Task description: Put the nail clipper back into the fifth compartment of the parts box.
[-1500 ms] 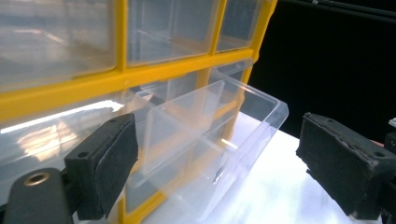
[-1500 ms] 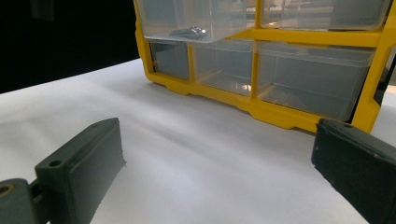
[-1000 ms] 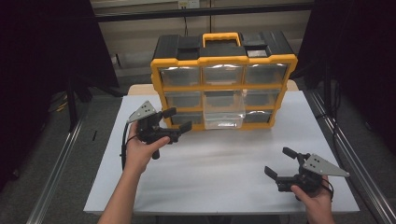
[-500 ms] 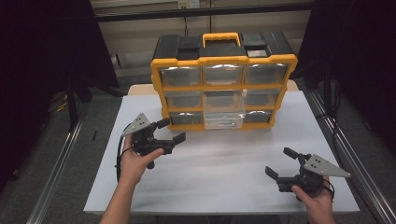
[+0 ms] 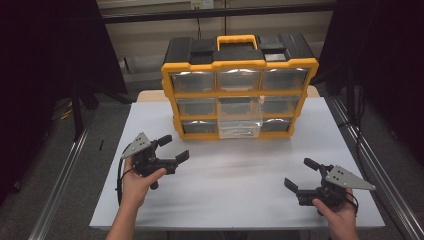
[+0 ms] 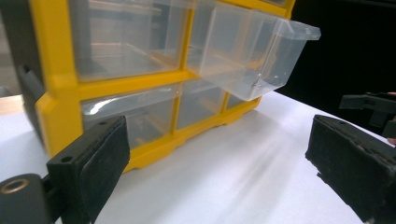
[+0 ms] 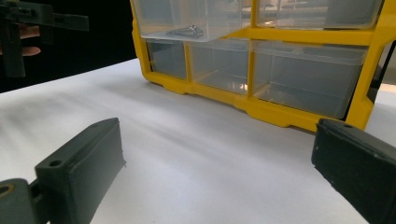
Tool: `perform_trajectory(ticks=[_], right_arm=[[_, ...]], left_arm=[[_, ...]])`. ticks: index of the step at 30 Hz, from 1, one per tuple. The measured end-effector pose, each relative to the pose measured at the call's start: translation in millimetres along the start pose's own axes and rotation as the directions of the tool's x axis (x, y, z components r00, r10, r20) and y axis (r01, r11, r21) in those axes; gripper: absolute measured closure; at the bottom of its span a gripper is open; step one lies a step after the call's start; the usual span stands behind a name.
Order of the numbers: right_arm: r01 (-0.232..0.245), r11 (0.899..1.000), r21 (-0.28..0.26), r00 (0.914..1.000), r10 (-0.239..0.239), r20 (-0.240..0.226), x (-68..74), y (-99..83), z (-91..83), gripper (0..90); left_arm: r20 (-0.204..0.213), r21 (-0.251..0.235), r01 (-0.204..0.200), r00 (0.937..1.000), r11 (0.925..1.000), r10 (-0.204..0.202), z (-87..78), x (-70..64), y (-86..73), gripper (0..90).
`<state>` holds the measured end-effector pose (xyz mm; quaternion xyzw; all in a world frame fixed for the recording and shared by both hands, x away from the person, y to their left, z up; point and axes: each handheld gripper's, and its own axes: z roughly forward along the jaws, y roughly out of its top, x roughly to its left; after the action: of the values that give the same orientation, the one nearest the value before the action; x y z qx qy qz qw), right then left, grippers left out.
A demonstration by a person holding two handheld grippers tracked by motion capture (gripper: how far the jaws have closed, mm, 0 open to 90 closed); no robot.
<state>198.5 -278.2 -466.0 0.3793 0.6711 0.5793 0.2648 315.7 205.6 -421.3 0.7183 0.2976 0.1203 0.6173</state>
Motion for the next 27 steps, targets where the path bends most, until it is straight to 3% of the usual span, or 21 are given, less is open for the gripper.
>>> perform_trajectory(ticks=[3, 10, 11, 14, 17, 27], right_arm=[[-0.002, 1.000, -0.003, 1.0000, 0.002, -0.001, 0.2, 0.2, 0.1, 1.6], [-0.003, 1.000, -0.001, 1.0000, 0.003, 0.002, 0.1, 0.0, 0.0, 1.6], [-0.005, 1.000, 0.001, 1.0000, 0.005, 0.002, 0.3, -0.1, -0.1, 1.6], [-0.004, 1.000, 0.002, 1.0000, 0.004, 0.001, 0.2, -0.1, -0.1, 1.6], [-0.003, 1.000, 0.000, 1.0000, 0.003, 0.002, 0.2, -0.1, 0.0, 1.6], [0.000, 1.000, 0.001, 1.0000, 0.000, 0.004, 0.1, -0.3, 0.6, 1.6]], left_arm=[[-0.008, 0.019, -0.021, 0.9997, 0.9996, 0.021, -3.2, 0.9, -2.9, 6.0], [-0.022, 0.013, 0.010, 0.9997, 0.9999, -0.009, -10.3, 1.8, -15.0, 6.0], [-0.020, 0.033, -0.014, 0.9997, 0.9994, 0.015, -12.7, 3.9, -16.3, 6.0], [-0.033, 0.021, 0.008, 0.9994, 0.9997, -0.008, -16.1, 3.5, -21.7, 6.0], [-0.030, 0.038, -0.013, 0.9994, 0.9992, 0.015, -22.5, 5.6, -25.1, 6.0], [-0.059, 0.025, 0.015, 0.9981, 0.9996, -0.014, -39.9, 9.9, -34.3, 6.0]])
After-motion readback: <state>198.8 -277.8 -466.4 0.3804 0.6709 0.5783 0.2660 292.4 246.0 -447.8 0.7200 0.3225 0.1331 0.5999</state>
